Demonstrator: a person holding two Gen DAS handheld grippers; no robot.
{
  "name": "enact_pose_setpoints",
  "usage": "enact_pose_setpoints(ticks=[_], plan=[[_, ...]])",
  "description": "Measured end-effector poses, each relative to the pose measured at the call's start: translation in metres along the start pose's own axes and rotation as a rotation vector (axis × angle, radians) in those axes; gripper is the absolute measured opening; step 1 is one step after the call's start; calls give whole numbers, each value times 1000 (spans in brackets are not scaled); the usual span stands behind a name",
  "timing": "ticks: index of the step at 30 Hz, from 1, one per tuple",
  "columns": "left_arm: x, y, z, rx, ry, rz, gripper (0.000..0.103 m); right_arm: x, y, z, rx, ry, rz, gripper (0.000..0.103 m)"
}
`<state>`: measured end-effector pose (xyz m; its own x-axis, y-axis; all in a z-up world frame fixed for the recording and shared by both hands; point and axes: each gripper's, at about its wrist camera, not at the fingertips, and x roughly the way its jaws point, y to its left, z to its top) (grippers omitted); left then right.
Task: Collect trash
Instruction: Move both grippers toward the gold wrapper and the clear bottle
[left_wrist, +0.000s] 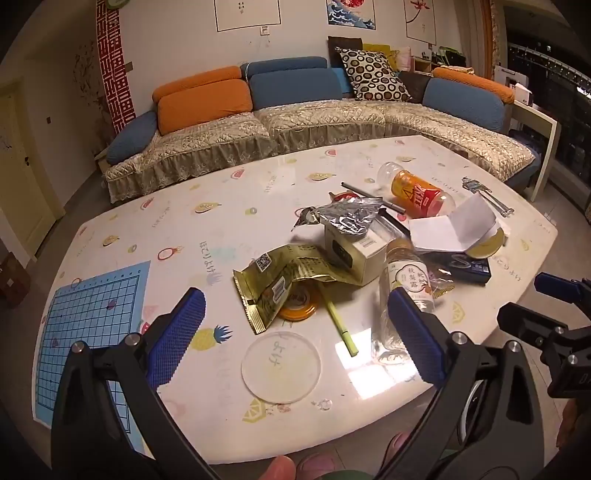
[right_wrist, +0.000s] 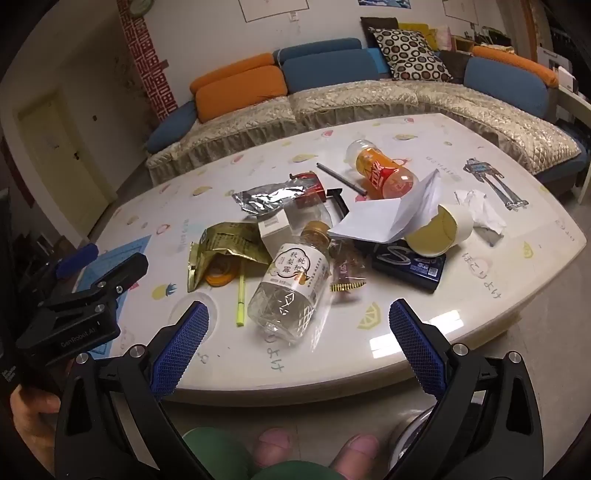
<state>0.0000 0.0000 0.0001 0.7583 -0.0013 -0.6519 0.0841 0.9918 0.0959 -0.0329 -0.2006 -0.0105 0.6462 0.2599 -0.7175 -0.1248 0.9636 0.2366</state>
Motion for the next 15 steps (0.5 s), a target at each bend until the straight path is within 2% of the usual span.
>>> enact_pose_setpoints(ticks=[4,7,10,15], plan=[[2,0,2,6,13,-7,97,1,1,-1,10,4,12,97],[5,17,-5,-11,9,-14,97,19,11,3,20,55,5,97],[21,27,-5,-21,27,-16,97,31,2,10,67,72,50,97],[41,23,4,-30,60,1,97,52,1,18,85,98,53,97]])
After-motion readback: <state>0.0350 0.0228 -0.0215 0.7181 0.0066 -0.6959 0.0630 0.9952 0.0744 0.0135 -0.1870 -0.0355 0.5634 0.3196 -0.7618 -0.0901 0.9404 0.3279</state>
